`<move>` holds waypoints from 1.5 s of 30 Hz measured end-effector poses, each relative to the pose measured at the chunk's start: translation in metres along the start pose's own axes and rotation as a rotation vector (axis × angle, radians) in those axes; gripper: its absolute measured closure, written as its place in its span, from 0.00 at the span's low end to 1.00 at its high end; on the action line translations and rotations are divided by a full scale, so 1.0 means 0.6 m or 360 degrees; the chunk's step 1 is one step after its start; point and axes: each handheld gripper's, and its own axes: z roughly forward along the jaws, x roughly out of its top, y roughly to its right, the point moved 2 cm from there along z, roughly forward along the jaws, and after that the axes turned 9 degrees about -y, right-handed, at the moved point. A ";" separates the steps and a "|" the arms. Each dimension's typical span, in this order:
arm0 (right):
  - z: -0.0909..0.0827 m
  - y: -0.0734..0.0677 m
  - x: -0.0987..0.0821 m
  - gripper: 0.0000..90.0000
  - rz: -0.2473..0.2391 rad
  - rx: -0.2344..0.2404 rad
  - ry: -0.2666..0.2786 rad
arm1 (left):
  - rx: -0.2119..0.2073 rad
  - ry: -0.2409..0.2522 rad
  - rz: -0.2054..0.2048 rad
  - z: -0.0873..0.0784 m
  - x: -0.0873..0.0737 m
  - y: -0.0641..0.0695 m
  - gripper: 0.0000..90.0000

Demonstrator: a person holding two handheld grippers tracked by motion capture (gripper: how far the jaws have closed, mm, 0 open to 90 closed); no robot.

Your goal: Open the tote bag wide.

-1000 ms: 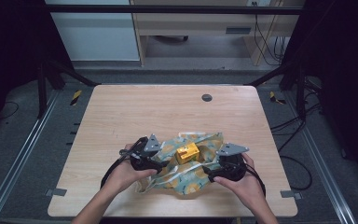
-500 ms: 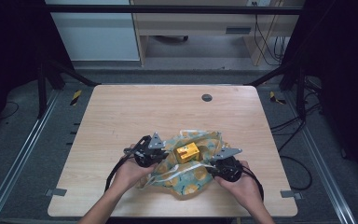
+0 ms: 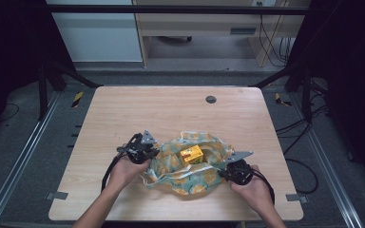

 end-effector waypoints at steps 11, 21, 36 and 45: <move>0.000 0.020 -0.017 1.00 0.0060 -0.0030 -0.0035 | 0.0011 0.0001 -0.0114 0.009 -0.018 -0.032 1.00; -0.001 0.026 -0.024 1.00 0.0081 -0.0042 -0.0036 | 0.0008 0.0001 -0.0151 0.013 -0.028 -0.042 1.00; -0.007 0.030 -0.032 1.00 0.0080 -0.0051 -0.0028 | 0.0004 0.0016 -0.0200 0.012 -0.033 -0.049 1.00; -0.006 0.031 -0.035 1.00 0.0096 -0.0043 -0.0034 | -0.0007 0.0011 -0.0222 0.013 -0.036 -0.052 1.00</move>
